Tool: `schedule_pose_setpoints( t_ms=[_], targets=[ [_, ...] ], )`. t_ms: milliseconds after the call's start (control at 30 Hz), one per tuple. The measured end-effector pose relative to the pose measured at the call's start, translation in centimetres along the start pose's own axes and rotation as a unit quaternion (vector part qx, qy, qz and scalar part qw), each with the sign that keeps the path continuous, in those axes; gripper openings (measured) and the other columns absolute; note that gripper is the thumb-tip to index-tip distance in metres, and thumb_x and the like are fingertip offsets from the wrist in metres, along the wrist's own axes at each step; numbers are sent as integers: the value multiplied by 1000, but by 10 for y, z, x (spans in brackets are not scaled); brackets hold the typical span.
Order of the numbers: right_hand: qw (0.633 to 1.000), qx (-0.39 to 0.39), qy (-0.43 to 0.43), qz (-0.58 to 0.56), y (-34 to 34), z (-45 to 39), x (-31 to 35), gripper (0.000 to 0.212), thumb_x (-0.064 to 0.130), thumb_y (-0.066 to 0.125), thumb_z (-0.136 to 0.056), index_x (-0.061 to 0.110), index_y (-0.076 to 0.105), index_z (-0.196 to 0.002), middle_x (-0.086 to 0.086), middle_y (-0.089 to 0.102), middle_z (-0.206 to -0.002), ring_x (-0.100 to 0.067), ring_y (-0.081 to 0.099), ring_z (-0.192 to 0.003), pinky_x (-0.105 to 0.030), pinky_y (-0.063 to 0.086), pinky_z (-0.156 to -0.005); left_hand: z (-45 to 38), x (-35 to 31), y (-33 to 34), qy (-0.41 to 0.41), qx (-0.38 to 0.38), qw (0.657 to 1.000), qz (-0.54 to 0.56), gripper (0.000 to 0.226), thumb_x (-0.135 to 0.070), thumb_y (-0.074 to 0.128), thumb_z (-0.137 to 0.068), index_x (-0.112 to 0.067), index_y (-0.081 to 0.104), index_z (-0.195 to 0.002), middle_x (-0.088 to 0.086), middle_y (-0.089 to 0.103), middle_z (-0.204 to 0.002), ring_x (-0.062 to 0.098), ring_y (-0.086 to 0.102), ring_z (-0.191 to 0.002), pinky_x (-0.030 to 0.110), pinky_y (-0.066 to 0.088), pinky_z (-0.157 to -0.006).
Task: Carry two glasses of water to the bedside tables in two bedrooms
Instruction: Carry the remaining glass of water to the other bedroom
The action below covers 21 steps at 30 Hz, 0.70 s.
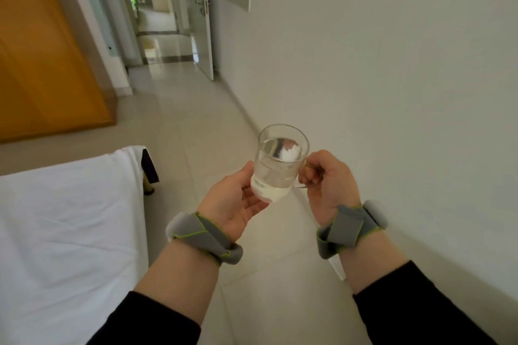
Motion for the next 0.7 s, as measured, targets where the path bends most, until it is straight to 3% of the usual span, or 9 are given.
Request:
schedule_pose_setpoints(
  t_ms=[100, 367, 700],
  targets=[
    [1000, 19, -3, -21, 33, -53, -7, 31, 15, 53, -62, 21, 42, -34, 7, 37, -38, -14, 33, -46, -35, 27, -58, -40, -43, -8, 12, -7, 1000, -4, 44, -37, 52, -91, -2, 60, -118, 14, 63, -105, 27, 61, -93, 37, 52, -86],
    [998, 50, 15, -23, 95, -188, -28, 31, 14, 52, -62, 20, 42, -33, 7, 36, -38, -13, 32, -46, -35, 26, -58, -151, -122, -20, 18, -32, 999, 25, 39, -36, 51, -92, -4, 61, -111, 9, 65, -91, 22, 63, -81, 31, 54, -73],
    [992, 125, 25, 17, 171, -400, -39, 37, 13, 51, -70, 19, 42, -34, 7, 37, -39, -16, 31, -50, -41, 21, -61, -317, -236, -11, 61, -68, 993, 71, 43, -36, 49, -93, -2, 59, -118, 15, 64, -108, 27, 61, -96, 36, 51, -88]
  ],
)
Point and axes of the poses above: each hand's wrist, its own z-axis away from the middle knuckle, its own y-axis out of the palm, x = y × z, the point moved 7 cm from there along -z, towards the middle knuckle
